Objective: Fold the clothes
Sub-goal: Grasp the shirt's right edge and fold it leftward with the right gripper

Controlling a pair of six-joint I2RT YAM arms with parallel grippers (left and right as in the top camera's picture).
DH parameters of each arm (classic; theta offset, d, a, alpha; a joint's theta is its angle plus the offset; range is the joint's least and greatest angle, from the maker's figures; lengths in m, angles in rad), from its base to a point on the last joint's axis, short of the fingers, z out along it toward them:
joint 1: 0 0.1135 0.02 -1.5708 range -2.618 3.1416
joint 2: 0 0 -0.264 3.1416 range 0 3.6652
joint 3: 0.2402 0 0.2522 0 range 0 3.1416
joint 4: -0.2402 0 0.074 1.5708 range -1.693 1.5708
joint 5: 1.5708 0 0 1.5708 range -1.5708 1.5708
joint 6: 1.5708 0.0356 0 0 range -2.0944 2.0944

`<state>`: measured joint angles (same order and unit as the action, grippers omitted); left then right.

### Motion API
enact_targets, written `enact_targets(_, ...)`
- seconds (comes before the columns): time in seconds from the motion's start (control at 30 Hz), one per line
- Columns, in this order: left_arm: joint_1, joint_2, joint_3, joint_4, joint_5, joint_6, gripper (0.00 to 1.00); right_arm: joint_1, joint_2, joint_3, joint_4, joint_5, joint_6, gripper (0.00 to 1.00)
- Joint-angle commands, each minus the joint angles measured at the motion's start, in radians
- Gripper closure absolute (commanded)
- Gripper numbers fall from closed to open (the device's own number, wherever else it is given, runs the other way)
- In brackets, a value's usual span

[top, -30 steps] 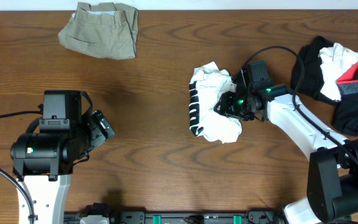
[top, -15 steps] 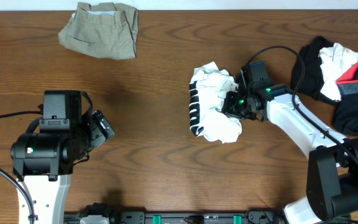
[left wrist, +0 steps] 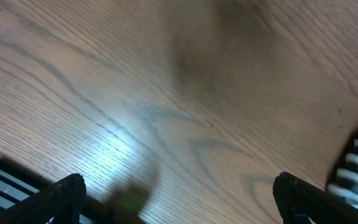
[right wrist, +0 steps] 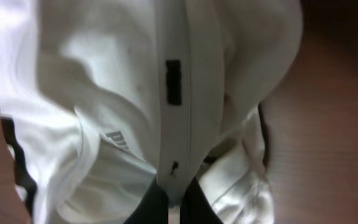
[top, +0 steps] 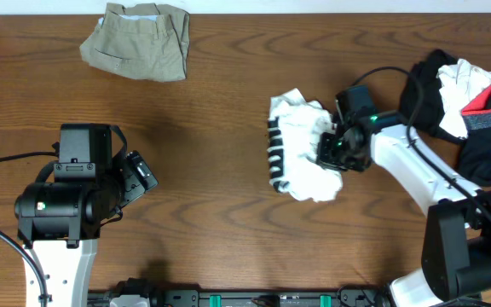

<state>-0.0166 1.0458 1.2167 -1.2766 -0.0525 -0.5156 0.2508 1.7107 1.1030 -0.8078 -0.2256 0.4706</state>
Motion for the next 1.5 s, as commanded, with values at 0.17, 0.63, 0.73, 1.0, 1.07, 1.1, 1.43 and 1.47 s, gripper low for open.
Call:
enact_targets(0.17, 0.005, 0.02, -0.007, 0.009, -0.012, 0.014, 0.02, -0.045, 0.0, 0.136, -0.173, 0.177, -0.126, 0.95)
enact_targets(0.63, 0.005, 0.039, -0.007, 0.005, -0.011, 0.014, 0.02, -0.05, 0.0, 0.14, -0.315, 0.522, -0.134, 0.5)
enact_targets(0.73, 0.005, 0.039, -0.007, 0.001, -0.011, 0.014, 0.02, -0.05, 0.0, 0.14, -0.332, 0.522, -0.122, 0.43)
enact_targets(1.0, 0.005, 0.039, -0.007, -0.006, -0.011, 0.014, 0.02, -0.05, -0.015, 0.164, -0.398, 0.446, -0.101, 0.5)
enact_targets(1.07, 0.005, 0.039, -0.007, -0.006, -0.011, 0.014, 0.02, -0.05, -0.029, 0.182, -0.433, 0.446, -0.101, 0.49)
enact_targets(1.1, 0.005, 0.039, -0.007, -0.006, -0.011, 0.014, 0.02, -0.05, -0.037, 0.193, -0.454, 0.442, -0.1, 0.48)
enact_targets(1.43, 0.005, 0.039, -0.007, -0.002, -0.011, 0.014, 0.02, 0.012, -0.083, 0.19, -0.44, 0.083, -0.42, 0.39)
enact_targets(1.47, 0.005, 0.039, -0.007, -0.002, -0.012, 0.014, 0.02, 0.021, -0.083, 0.18, -0.416, 0.09, -0.438, 0.32)
